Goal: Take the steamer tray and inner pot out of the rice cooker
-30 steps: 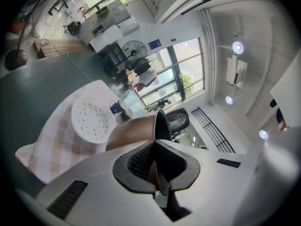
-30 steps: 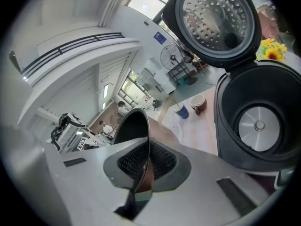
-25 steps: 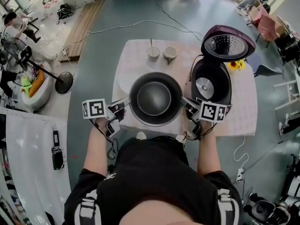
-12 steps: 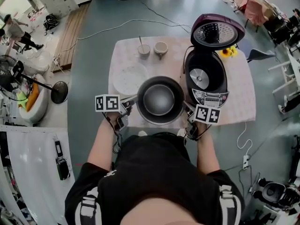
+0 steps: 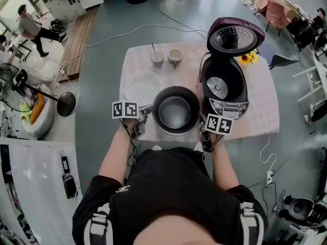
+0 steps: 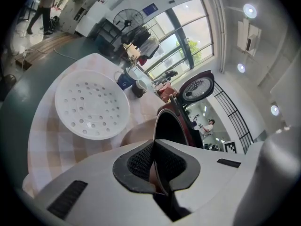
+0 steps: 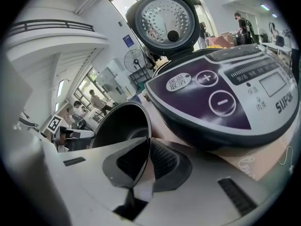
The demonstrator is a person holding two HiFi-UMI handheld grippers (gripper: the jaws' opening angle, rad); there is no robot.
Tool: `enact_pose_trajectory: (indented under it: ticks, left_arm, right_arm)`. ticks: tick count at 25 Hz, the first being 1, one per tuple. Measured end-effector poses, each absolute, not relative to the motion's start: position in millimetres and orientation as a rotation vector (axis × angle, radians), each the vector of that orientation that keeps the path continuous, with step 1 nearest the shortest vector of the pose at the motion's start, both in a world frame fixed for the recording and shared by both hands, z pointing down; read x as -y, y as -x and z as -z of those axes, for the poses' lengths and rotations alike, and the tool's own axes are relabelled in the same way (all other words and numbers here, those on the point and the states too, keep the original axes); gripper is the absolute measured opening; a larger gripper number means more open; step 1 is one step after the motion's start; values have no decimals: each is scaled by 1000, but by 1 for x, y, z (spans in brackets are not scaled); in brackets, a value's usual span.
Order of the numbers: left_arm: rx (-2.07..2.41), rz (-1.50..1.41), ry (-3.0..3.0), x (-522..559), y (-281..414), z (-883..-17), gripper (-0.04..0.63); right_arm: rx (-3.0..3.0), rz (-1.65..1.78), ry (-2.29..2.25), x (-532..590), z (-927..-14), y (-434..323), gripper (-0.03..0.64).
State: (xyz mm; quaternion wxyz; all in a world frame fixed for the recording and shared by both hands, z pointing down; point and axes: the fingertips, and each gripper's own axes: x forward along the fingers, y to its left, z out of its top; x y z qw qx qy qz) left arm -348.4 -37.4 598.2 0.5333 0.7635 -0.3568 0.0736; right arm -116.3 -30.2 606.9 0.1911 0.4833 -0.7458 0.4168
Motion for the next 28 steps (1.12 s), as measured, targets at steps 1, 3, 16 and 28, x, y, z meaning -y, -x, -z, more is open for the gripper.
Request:
enact_pose_trajectory:
  ticks: [1,3,16,28]
  left_arm:
    - [862,-185,-1824,40,348,-599,5]
    - [892,-202,-1827,46,346,-600,6]
    - [1134,-358,-1994,58,343,-605,11]
    - [1573,-274,-2359,74,365,-498,55]
  right_arm:
    - [2089,-1155,-1371,30,-607,116,21]
    - [2074,-1105,-1410,31,-608,115,23]
    - [2027,-902,-1707,39,-610,111,35]
    - [2296,-357,-1879,49,-482,111,35]
